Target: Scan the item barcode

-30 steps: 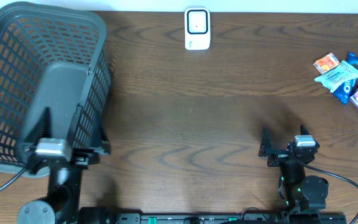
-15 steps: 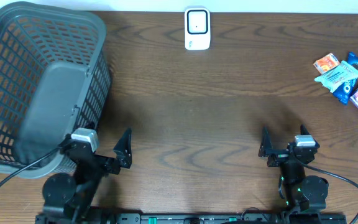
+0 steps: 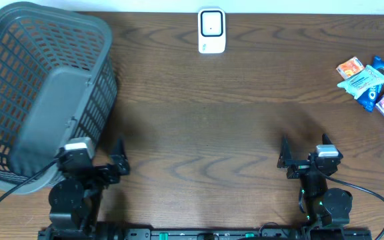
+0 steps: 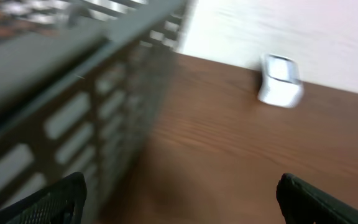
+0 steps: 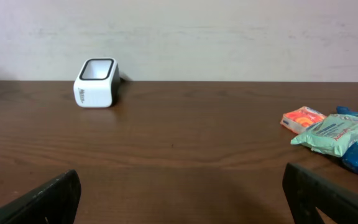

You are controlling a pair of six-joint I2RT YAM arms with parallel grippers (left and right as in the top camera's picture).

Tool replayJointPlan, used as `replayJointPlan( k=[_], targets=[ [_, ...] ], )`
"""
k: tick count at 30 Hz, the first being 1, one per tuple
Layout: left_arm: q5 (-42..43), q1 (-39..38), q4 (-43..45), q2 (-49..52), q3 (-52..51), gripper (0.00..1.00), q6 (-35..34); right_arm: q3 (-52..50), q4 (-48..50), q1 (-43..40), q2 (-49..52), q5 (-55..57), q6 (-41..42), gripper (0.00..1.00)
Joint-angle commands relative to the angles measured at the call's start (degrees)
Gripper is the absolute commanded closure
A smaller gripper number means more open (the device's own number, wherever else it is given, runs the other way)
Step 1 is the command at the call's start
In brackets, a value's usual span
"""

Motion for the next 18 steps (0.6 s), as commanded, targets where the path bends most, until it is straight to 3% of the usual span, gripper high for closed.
replayJointPlan(
  k=[1,9,12,18],
  targets=[
    [-10.1,4.0,2.3,-0.1,0.2,0.02,4.7,-0.2,-0.2,-0.4,-0.3,0.0,1.0,0.01],
    [-14.6,7.6,7.3,-0.1,0.2,0.02,10.4,-0.2,-0.2,-0.4,-0.3,0.0,1.0,0.01],
    [-7.4,7.6,11.1,-0.1,0.2,0.02,10.4,-0.2,-0.2,-0.4,-0.3,0.0,1.0,0.01],
    [4.7,7.6,9.6,-0.1,-0.8,0.02,5.8,-0.2,-0.2,-0.4,-0.3,0.0,1.0,0.01]
  ],
)
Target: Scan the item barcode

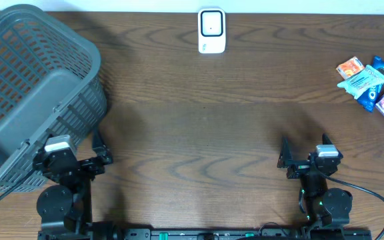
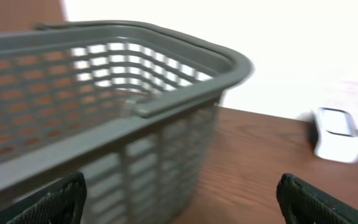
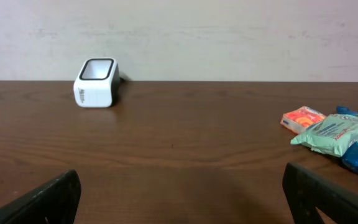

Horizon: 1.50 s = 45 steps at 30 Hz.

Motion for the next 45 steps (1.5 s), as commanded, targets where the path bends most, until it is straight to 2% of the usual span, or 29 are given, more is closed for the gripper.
replayJointPlan(
  k=[1,6,10,15,24,27,34,40,45],
  targets=[
    [9.2,0.0,-1.9,-0.3,-1.2,0.02,-2.4,-0.2,-0.2,-0.4,-0.3,0.0,1.0,0.01],
    [9.7,-0.9,-9.1,-0.3,-4.0,0.02,-7.1,-0.2,-0.2,-0.4,-0.3,0.0,1.0,0.01],
    [9.0,-0.9,-7.7,-0.3,-7.5,0.02,-6.8,-0.2,-0.2,-0.4,-0.3,0.0,1.0,0.01],
    [9.0,-0.9,-0.6,-2.8,-13.1,0.02,-3.3,-0.2,-0.2,-0.4,-0.3,0.0,1.0,0.01],
    [8.9,-0.9,15.4,-12.7,-24.1,0.02,-3.2,-0.2,-0.2,-0.4,-0.3,0.0,1.0,0.01],
    [8.9,-0.9,20.5,-12.7,-26.5,0.02,-3.2,-0.2,-0.2,-0.4,-0.3,0.0,1.0,0.01],
    [5.8,-0.9,19.8,-12.7,-26.5,0.02,-3.2,-0.2,-0.2,-0.4,-0.3,0.0,1.0,0.01],
    [4.6,-0.9,12.3,-12.7,-26.5,0.02,-3.1,-0.2,-0.2,-0.4,-0.3,0.0,1.0,0.01],
    [4.2,-0.9,12.3,-12.7,-26.5,0.02,2.3,-0.2,-0.2,-0.4,-0.3,0.0,1.0,0.01]
  ],
)
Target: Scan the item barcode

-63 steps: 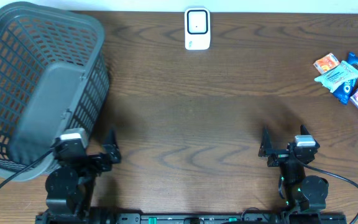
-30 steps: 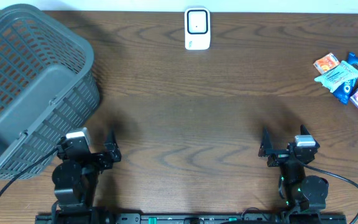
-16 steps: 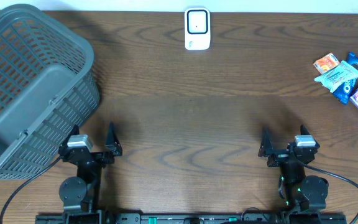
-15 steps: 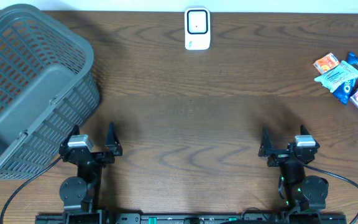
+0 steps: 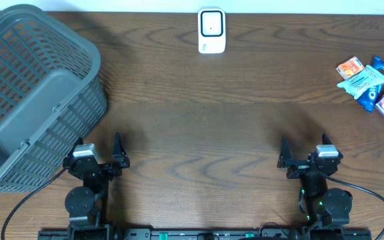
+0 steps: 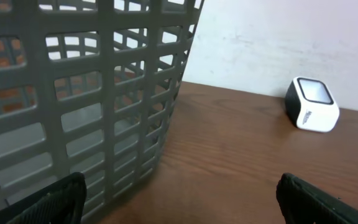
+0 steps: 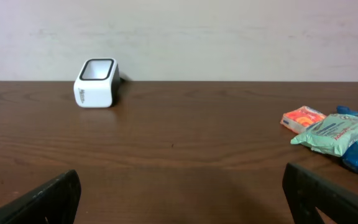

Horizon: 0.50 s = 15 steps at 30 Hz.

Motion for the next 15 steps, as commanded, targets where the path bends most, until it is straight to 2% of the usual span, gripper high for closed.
replayJointPlan(
  k=[1,13,15],
  targets=[
    [-1.2,-0.1,-2.8,-0.5,-0.5,0.02,5.1,-0.1,-0.2,-0.4,-0.3,0.0,0.8,0.01],
    [-1.2,-0.1,-3.0,-0.5,-0.5,0.02,5.0,-0.1,-0.2,-0.4,-0.3,0.0,0.8,0.01],
    [-2.6,-0.1,-3.1,-0.5,-0.5,0.02,3.2,-0.1,-0.2,-0.4,-0.3,0.0,0.8,0.01]
  ],
)
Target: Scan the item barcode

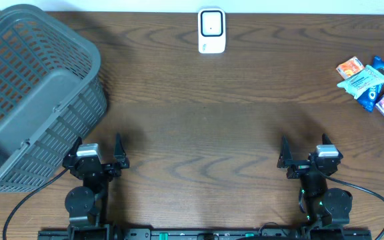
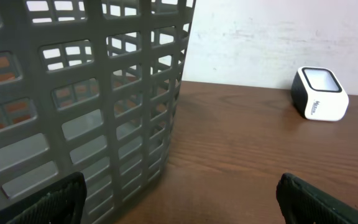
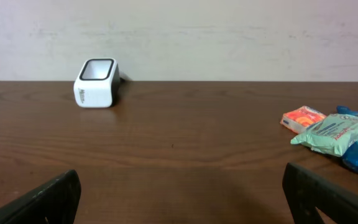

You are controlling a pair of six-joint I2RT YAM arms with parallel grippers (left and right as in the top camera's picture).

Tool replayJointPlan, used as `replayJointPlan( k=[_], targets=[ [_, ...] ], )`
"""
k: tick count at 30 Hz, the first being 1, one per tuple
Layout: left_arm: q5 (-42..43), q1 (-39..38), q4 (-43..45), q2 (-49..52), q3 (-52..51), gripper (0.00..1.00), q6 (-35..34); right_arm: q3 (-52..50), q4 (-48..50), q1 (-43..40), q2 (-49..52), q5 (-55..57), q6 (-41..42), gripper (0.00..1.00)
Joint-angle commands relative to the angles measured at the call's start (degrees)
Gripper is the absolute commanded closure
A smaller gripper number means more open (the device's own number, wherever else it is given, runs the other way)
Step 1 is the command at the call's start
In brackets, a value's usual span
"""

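A white barcode scanner (image 1: 211, 31) with a dark window stands at the table's far middle edge; it also shows as the scanner (image 2: 320, 101) and the scanner (image 3: 96, 83). Snack packets lie at the far right: an orange packet (image 1: 350, 67), a pale green packet (image 1: 360, 81), a blue packet (image 1: 375, 85) and a pink packet. My left gripper (image 1: 100, 155) stands open near the front left, beside the basket. My right gripper (image 1: 303, 155) stands open near the front right. Both hold nothing.
A large grey plastic basket (image 1: 29, 93) lies tipped at the left, its slotted wall (image 2: 86, 106) filling the left of the left wrist view. A pale wall (image 3: 179, 37) runs behind the table's far edge.
My left gripper has turned slightly to the right; in its view the scanner sits a little further right and the basket wall closer. The right arm has not moved.
At first the left gripper was against the tipped basket, which reached further right. Then the basket lay further left with the gripper beside it at the left edge. Later the gripper stood back near the front, clear of the basket. The right arm stayed still.
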Motion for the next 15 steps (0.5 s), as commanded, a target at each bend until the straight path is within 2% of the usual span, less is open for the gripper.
replayJointPlan(
  k=[1,15],
  targets=[
    [-3.2,-0.1,-3.0,-0.5,-0.5,0.02,-1.6,-0.1,-0.2,-0.4,-0.3,0.0,0.8,0.01],
    [-3.5,-0.1,-3.0,-0.5,-0.5,0.02,-1.6,-0.1,-0.2,-0.4,-0.3,-0.1,0.8,0.01]
  ],
)
